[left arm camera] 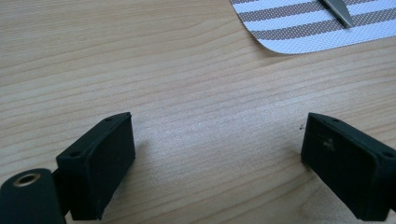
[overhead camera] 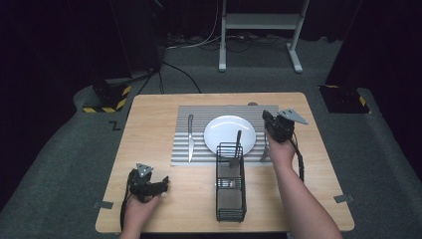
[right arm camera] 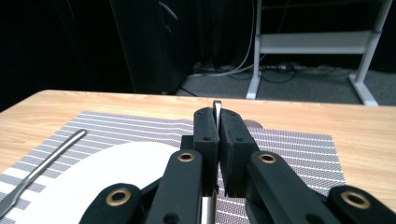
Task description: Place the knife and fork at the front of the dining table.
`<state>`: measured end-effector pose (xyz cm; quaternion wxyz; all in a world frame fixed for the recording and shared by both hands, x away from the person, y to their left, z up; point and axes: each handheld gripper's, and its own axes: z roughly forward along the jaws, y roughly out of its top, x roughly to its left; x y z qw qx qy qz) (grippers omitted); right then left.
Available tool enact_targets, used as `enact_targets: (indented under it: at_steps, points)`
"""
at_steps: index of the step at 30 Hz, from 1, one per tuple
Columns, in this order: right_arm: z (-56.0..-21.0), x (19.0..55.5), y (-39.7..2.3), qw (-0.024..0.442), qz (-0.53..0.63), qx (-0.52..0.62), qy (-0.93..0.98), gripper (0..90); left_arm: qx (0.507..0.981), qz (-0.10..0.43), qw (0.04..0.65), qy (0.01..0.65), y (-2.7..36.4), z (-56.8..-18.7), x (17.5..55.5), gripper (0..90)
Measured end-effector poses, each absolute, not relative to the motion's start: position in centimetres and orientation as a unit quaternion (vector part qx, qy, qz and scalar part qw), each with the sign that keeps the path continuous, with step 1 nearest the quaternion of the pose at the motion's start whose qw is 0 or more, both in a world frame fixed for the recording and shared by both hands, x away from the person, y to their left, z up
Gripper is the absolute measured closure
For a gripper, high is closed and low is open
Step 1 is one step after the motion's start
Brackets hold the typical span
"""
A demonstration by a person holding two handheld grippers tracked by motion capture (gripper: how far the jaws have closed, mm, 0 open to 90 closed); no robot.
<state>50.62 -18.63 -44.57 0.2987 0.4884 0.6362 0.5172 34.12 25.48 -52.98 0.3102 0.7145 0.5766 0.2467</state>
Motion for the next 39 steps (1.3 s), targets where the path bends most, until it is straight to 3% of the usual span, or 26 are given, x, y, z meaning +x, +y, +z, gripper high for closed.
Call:
enact_targets:
  at_steps: [16, 39]
  points:
    - [-48.0, 55.3, -18.2, 0.273, 0.482, 0.532, 0.64, 85.4, 0.715, 0.247, 0.31, 0.576, 25.5, -53.0, 34.0, 10.0]
    - [-49.4, 56.7, -18.5, 0.253, 0.473, 0.558, 0.633, 85.3, 0.715, 0.248, 0.31, 0.576, 25.5, -53.0, 34.0, 10.0]
